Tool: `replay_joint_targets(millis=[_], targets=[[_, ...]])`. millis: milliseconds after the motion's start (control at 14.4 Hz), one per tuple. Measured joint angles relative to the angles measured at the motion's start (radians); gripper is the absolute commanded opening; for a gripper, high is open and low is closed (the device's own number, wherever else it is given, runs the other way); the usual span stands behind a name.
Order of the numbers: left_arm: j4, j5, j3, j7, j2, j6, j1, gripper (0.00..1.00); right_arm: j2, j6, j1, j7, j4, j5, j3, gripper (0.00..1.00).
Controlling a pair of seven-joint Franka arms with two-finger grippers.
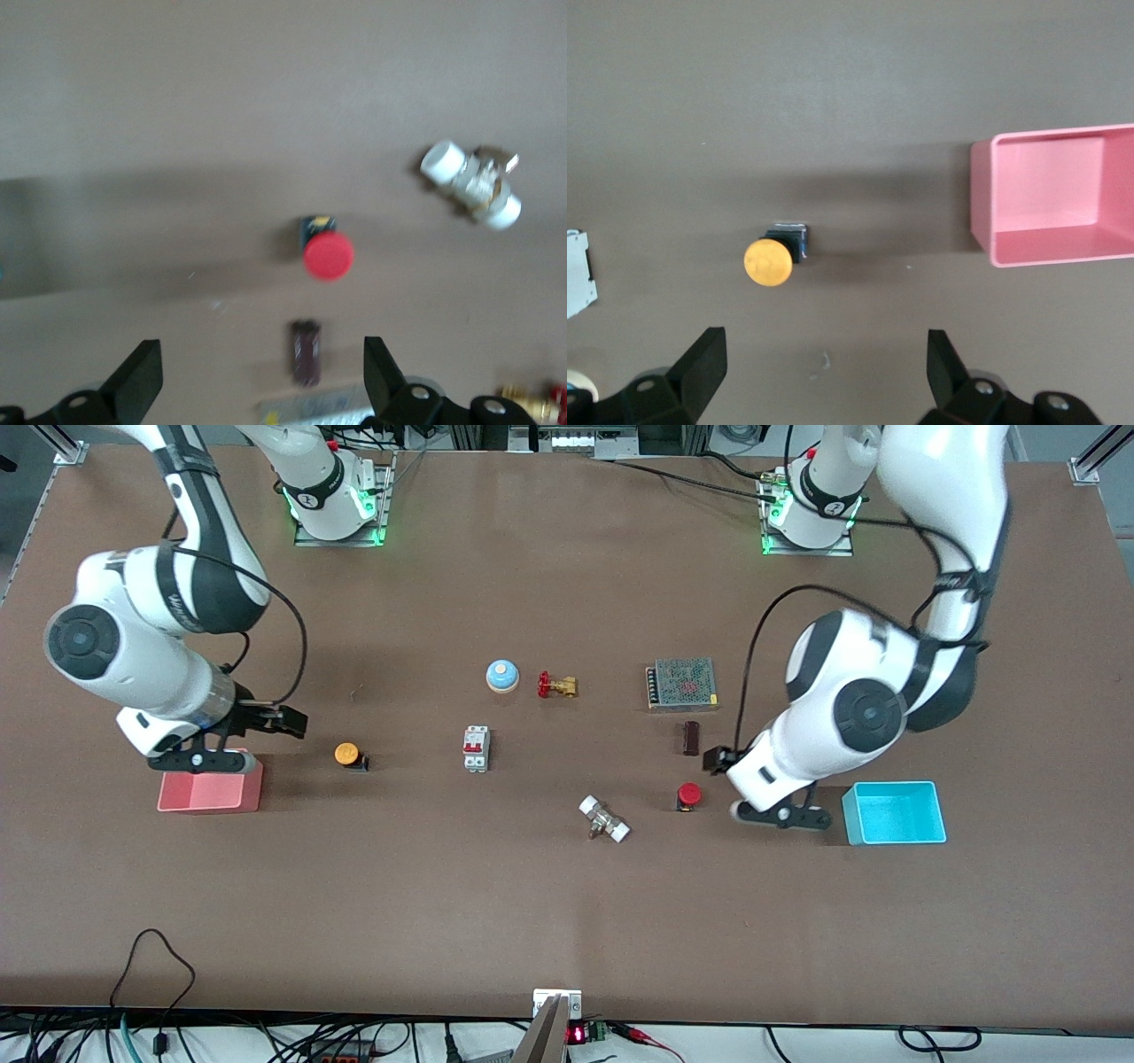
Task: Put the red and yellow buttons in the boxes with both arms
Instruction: 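Grasp the yellow button with the right gripper while the left gripper grasps the red button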
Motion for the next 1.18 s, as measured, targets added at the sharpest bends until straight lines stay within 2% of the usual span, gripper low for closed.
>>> replay_joint_targets(millis=[347, 694, 764, 903, 972, 1042, 1181], targets=[[0.029, 0.093, 0.004, -0.099, 0.136, 0.134, -0.065, 1.0, 0.094, 0.129, 0.042, 0.037, -0.01, -0.03, 0.0, 1.0], [-0.034, 0.099, 0.007, -0.145, 0.19, 0.283, -0.094, 1.0, 0.181, 0.209, 0.058, 0.085, -0.011, -0.061, 0.0, 1.0], [-0.04, 0.099, 0.008, -0.146, 0.196, 0.29, -0.095, 0.97, 0.192, 0.221, 0.062, 0.09, -0.011, -0.061, 0.0, 1.0], [-0.047, 0.111, 0.011, -0.146, 0.2, 0.295, -0.095, 0.52, 0.208, 0.233, 0.066, 0.094, -0.011, -0.069, 0.0, 1.0], [-0.048, 0.119, 0.011, -0.146, 0.2, 0.295, -0.095, 0.4, 0.215, 0.239, 0.067, 0.094, -0.011, -0.074, 0.0, 1.0], [-0.048, 0.122, 0.011, -0.146, 0.2, 0.295, -0.095, 0.32, 0.222, 0.248, 0.067, 0.094, -0.011, -0.076, 0.0, 1.0], [-0.051, 0.122, 0.011, -0.146, 0.202, 0.295, -0.096, 0.22, 0.238, 0.259, 0.067, 0.094, -0.011, -0.081, 0.0, 1.0]])
